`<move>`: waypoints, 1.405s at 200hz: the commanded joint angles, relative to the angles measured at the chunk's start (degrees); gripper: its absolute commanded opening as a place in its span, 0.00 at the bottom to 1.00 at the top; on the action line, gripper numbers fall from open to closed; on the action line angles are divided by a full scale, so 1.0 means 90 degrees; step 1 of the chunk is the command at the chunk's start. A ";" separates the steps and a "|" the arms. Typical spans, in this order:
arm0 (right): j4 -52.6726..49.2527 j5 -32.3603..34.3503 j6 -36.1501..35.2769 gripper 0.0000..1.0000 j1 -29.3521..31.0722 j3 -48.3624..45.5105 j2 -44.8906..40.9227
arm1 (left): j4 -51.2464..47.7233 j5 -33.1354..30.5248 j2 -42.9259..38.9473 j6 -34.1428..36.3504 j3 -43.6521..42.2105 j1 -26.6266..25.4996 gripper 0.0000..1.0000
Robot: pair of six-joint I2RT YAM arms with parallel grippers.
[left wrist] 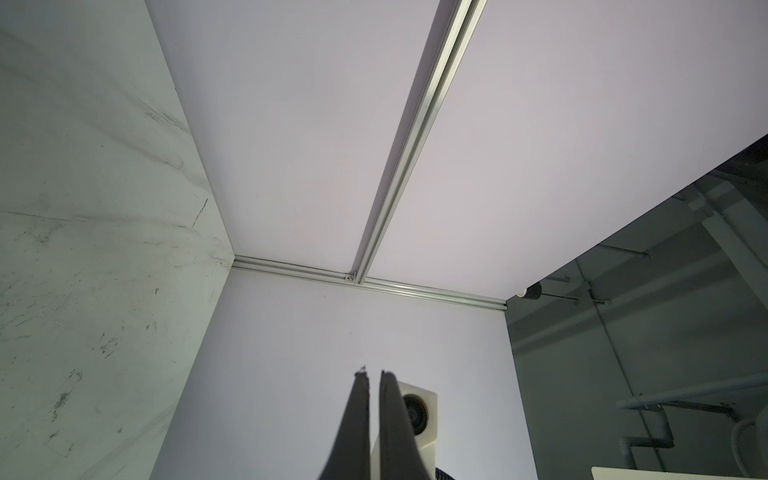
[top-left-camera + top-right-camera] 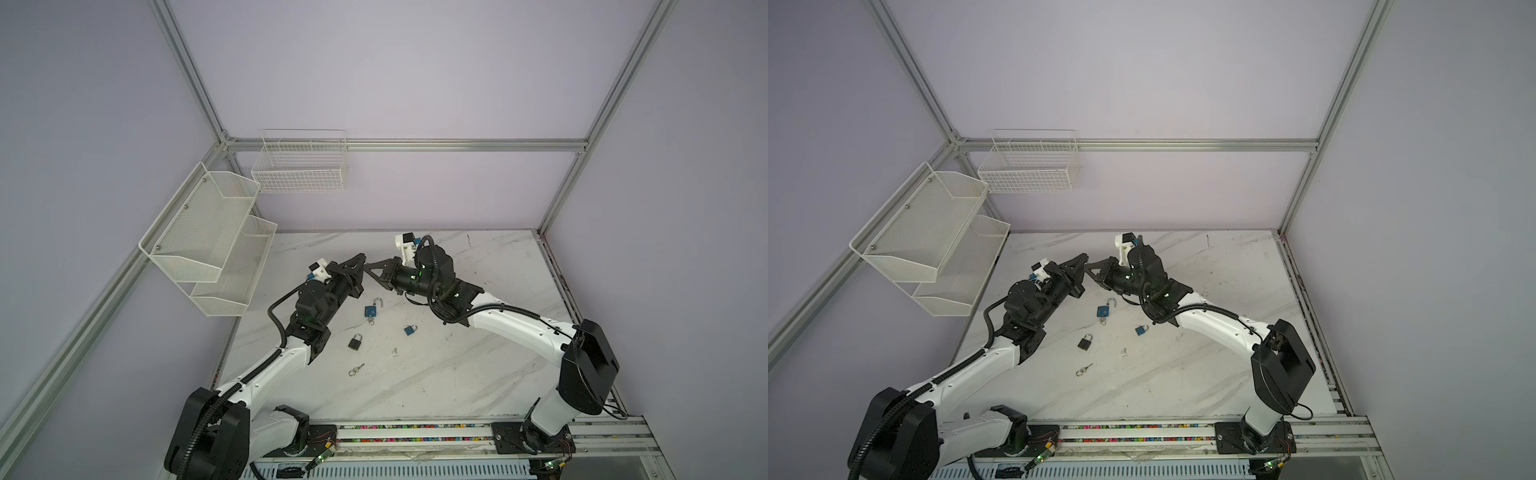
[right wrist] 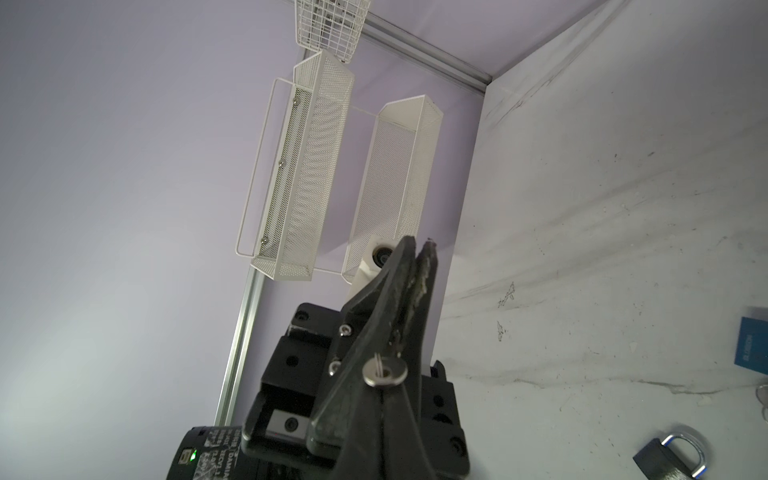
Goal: Unlock with the key
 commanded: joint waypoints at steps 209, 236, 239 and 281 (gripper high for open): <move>0.0457 -0.2434 -0.1475 0.50 -0.1423 -0.0974 -0.1323 | 0.0707 0.2605 0.0888 0.6406 0.2108 -0.0453 0.00; 0.0758 -0.2661 -0.1462 0.47 -0.1424 -0.1118 -0.1301 | 0.1212 0.2850 0.1011 0.6117 0.2086 -0.0458 0.00; 0.0770 -0.2668 -0.1476 0.46 -0.1423 -0.1127 -0.1304 | 0.1228 0.2861 0.1012 0.6112 0.2081 -0.0462 0.00; 0.0811 -0.2730 -0.1566 0.37 -0.1423 -0.1106 -0.1313 | 0.1181 0.2865 0.0999 0.6111 0.2067 -0.0462 0.00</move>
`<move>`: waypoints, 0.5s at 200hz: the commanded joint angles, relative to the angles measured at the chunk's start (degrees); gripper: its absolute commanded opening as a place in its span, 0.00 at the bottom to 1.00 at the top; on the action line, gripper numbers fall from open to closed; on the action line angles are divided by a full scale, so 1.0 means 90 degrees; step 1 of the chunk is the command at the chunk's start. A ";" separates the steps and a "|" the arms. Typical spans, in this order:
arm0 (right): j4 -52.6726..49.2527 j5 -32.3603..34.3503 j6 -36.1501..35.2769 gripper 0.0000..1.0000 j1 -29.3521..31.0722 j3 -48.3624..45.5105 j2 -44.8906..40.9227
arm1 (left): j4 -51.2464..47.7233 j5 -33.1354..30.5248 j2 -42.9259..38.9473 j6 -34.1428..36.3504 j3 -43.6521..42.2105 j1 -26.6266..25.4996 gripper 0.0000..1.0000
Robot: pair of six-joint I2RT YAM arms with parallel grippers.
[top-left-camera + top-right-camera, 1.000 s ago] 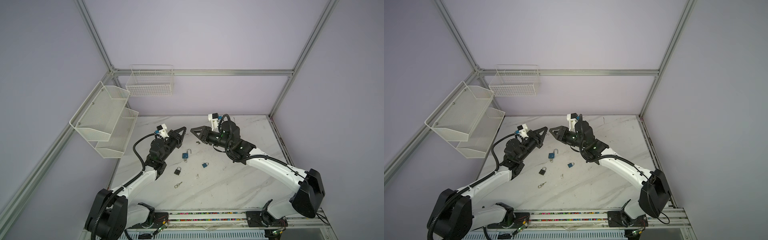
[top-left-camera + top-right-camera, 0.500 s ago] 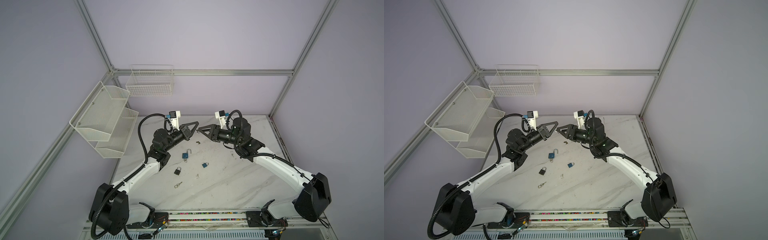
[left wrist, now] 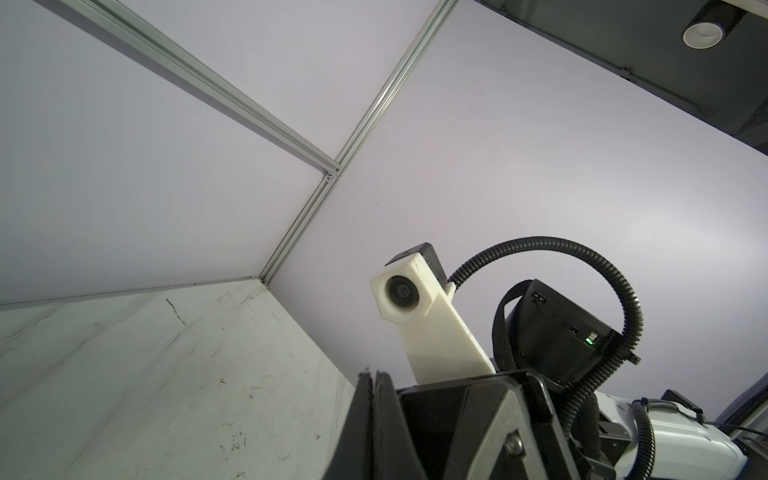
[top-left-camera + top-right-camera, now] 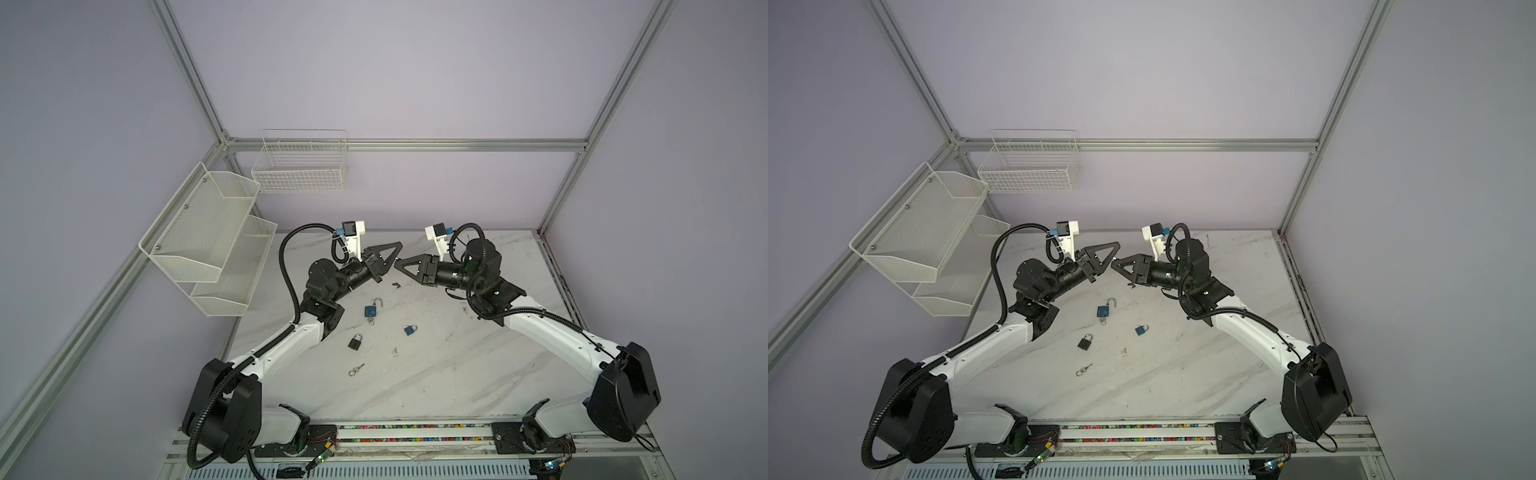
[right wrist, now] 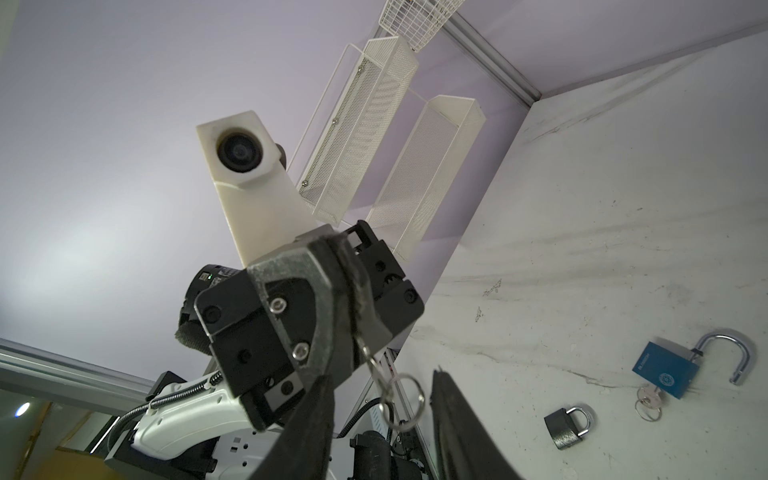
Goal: Unlock with the key
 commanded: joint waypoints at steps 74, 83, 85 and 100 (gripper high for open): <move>0.0425 0.0059 -0.0291 0.34 -0.0124 0.0055 -0.0051 | 0.0345 0.0272 -0.0093 -0.0108 0.0523 -0.0018 0.00; 0.0425 0.0064 -0.0316 0.34 -0.0124 0.0084 -0.0034 | 0.0322 0.0286 -0.0085 -0.0108 0.0532 -0.0018 0.00; 0.0425 0.0060 -0.0320 0.34 -0.0124 0.0088 -0.0034 | 0.0317 0.0278 -0.0088 -0.0116 0.0534 -0.0018 0.00; 0.0504 -0.0033 -0.0321 0.34 -0.0124 0.0115 0.0013 | 0.0296 0.0266 -0.0083 -0.0116 0.0533 -0.0013 0.00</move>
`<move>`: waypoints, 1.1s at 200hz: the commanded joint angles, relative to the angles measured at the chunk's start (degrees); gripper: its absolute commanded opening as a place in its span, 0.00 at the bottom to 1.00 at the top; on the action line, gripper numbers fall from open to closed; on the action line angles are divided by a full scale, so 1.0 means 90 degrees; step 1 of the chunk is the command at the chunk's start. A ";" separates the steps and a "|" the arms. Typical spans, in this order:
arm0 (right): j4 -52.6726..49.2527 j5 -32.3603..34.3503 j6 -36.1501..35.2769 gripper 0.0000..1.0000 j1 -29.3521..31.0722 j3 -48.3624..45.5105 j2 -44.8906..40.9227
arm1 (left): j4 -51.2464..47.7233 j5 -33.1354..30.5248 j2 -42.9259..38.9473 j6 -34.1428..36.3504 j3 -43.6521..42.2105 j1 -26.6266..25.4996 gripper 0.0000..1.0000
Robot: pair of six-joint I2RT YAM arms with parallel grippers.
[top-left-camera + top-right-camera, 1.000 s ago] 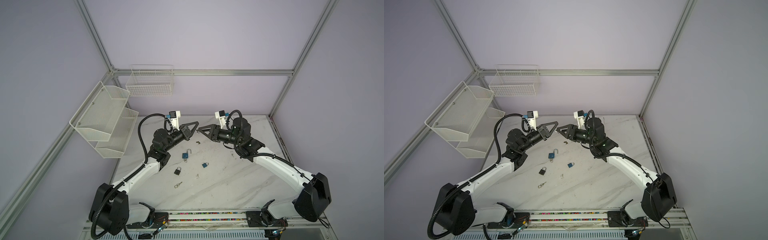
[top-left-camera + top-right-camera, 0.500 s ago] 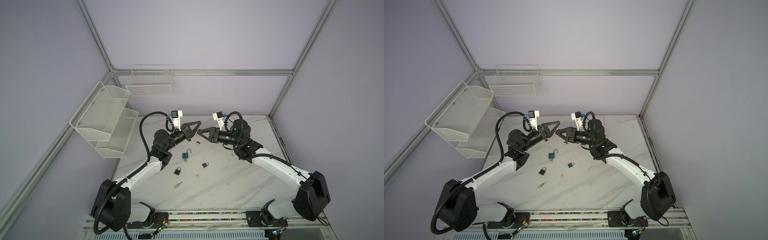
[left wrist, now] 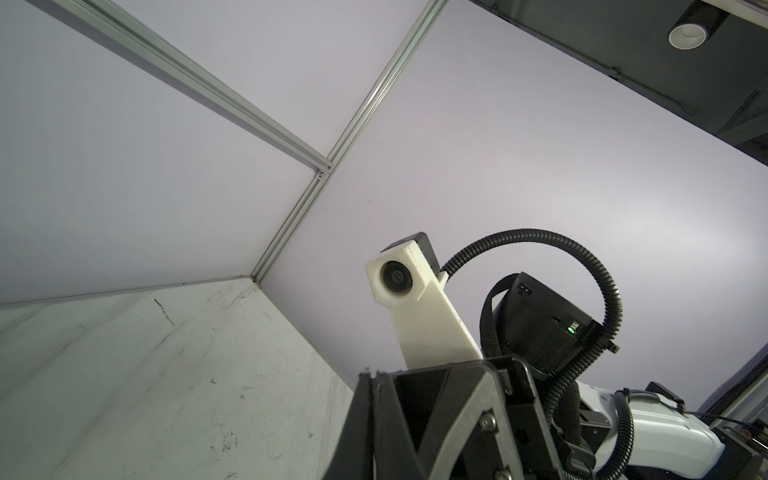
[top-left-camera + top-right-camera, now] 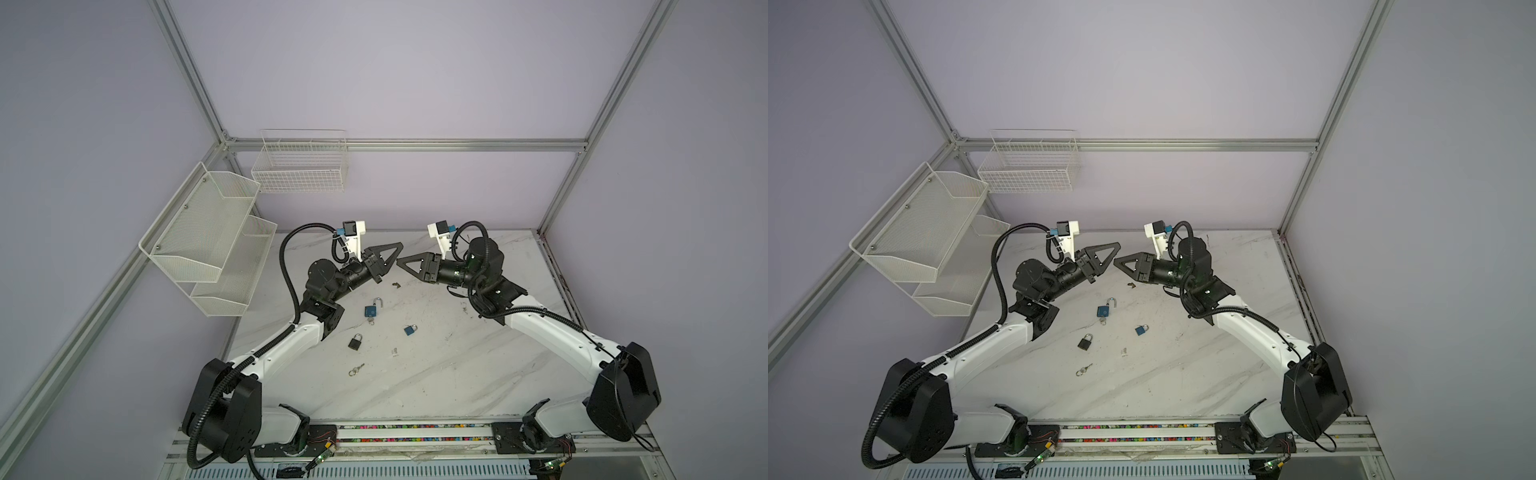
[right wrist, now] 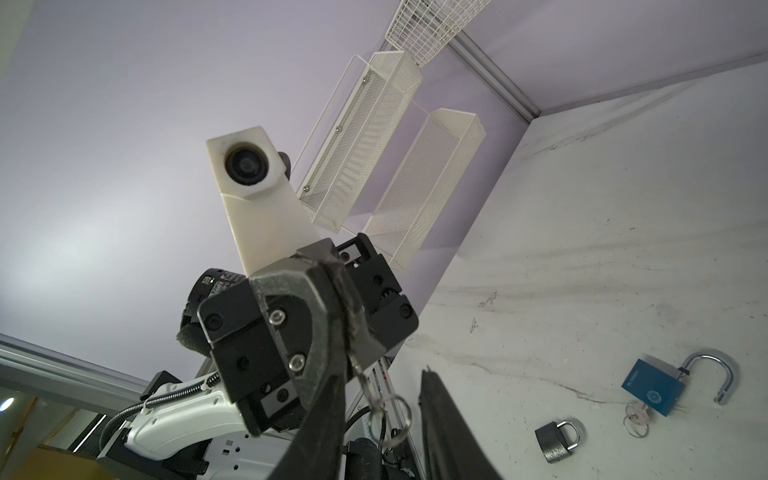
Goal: Unlock with the key
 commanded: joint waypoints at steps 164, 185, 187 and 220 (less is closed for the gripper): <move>0.0427 -0.0294 -0.0148 0.02 -0.0132 -0.0009 -0.0063 | 0.0068 -0.0053 -0.0089 0.0004 0.0523 -0.0018 0.00; 0.0409 -0.0261 -0.0149 0.00 -0.0142 -0.0015 -0.0090 | 0.0041 -0.0079 -0.0088 0.0013 0.0524 -0.0018 0.00; 0.0405 -0.0257 -0.0149 0.00 -0.0142 -0.0020 -0.0099 | 0.0040 -0.0079 -0.0087 0.0013 0.0524 -0.0018 0.00; 0.0278 -0.0150 -0.0103 0.00 -0.0169 -0.0044 -0.0179 | -0.0058 -0.0112 -0.0068 -0.0032 0.0580 -0.0018 0.00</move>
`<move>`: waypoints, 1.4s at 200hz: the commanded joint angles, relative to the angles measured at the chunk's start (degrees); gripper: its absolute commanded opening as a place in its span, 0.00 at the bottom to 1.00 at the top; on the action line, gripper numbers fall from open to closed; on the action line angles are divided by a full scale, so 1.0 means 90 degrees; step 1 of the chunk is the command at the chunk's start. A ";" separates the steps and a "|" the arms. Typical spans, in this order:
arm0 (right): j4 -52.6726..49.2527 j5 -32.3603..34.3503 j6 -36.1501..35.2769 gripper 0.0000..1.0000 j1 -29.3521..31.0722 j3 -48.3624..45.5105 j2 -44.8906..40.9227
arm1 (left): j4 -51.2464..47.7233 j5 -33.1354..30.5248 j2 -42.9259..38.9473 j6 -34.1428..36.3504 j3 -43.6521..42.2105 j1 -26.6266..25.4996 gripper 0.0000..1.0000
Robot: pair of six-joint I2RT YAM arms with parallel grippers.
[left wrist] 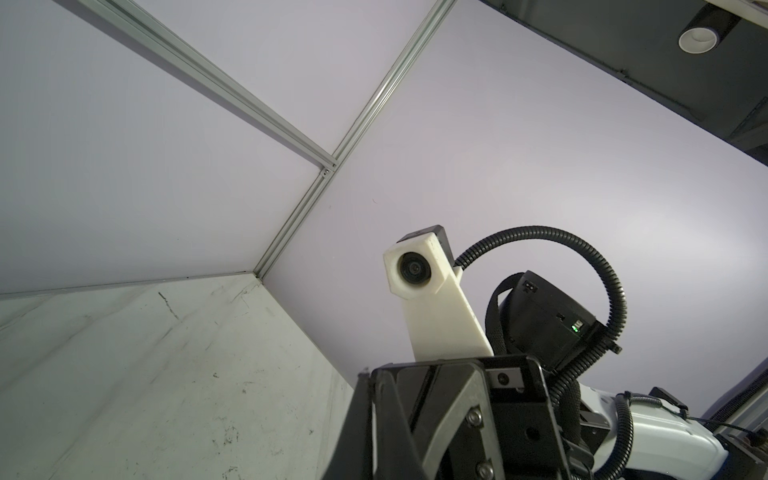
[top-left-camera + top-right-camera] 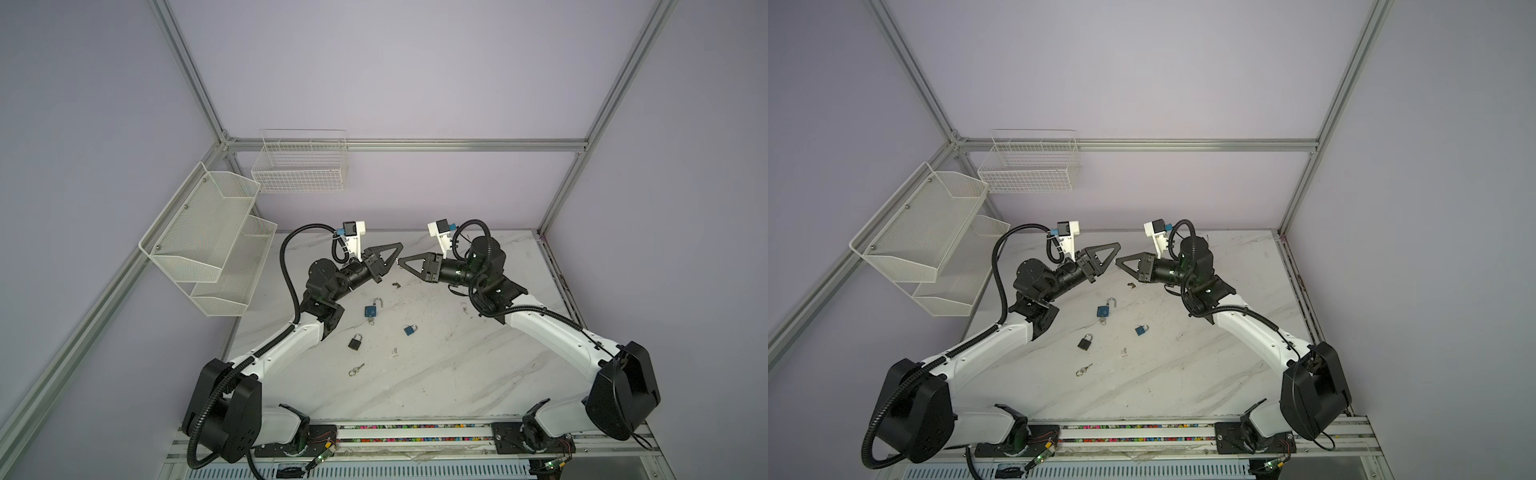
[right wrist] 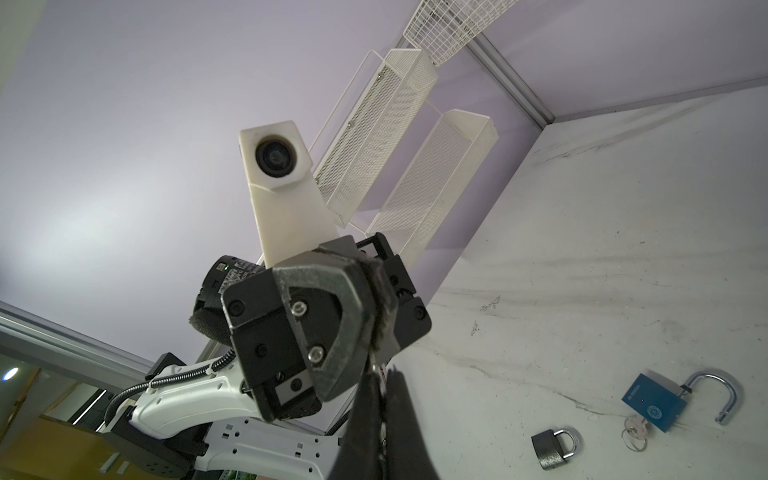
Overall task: Unlock with the key
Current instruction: 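Lower the left gripper toward the small blue padlock while the right draws back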
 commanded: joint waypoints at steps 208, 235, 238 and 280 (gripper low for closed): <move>-0.3573 0.2296 -0.0645 0.00 -0.1238 -0.2613 -0.1700 | -0.7484 -0.2451 0.1571 0.4196 0.1953 -0.1995 0.58; -0.3531 0.2440 -0.0642 0.00 -0.1234 -0.2681 -0.1727 | -0.7780 -0.2649 0.2438 0.4626 0.2544 -0.2049 0.59; -0.3536 0.2441 -0.0656 0.00 -0.1235 -0.2688 -0.1727 | -0.7831 -0.2667 0.2531 0.4657 0.2625 -0.2049 0.59; -0.3566 0.2555 -0.0714 0.00 -0.1234 -0.2655 -0.1833 | -0.8212 -0.3144 0.3304 0.4835 0.3128 -0.2047 0.61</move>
